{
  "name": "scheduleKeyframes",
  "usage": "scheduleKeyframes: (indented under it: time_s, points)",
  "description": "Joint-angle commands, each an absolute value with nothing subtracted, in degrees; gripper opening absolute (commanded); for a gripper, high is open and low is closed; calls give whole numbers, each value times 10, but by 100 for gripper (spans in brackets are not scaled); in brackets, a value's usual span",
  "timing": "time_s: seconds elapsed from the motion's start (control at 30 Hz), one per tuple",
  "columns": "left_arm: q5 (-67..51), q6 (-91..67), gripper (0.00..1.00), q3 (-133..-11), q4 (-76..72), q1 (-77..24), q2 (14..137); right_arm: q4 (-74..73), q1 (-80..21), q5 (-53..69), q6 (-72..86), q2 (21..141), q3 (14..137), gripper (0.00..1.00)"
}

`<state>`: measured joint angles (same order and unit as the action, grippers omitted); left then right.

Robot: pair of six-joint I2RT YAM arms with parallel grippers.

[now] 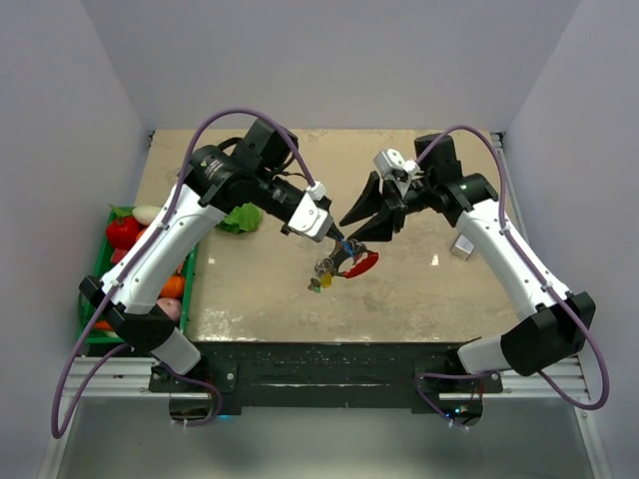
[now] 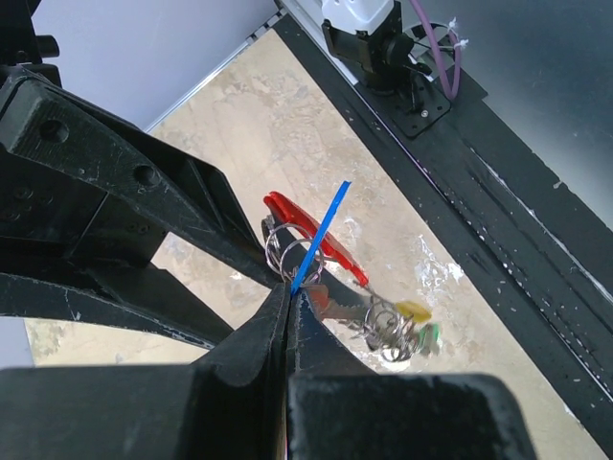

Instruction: Remove the keys from the keyring

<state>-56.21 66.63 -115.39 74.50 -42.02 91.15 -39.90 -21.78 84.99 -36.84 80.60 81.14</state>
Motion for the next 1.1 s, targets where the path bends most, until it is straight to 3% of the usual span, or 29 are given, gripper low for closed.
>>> scheduleKeyframes:
  time_s: [0.0, 0.17, 0.3, 0.5, 0.57, 0.7, 1.07]
  points:
    - [-577, 683, 0, -1166, 733, -418, 908, -375, -225, 915, -343, 772, 817, 46]
    - [-569, 683, 0, -1165, 731, -419, 904, -294, -227, 915, -273, 730, 772, 43]
    - [-566, 681, 0, -1167, 729, -418, 904, -254, -232, 915, -241, 716, 749, 28]
    - [-571, 679, 0, -1169, 729, -418, 907, -248, -237, 915, -243, 726, 744, 16]
    - [-572, 679, 0, -1170, 729, -418, 908, -248, -238, 915, -244, 729, 744, 17]
    - [-571, 679, 0, -1176, 729, -418, 908, -241, -237, 915, -242, 726, 731, 39]
    - [-549, 687, 0, -1177, 734, -417, 896, -18, -229, 886, -24, 639, 650, 49]
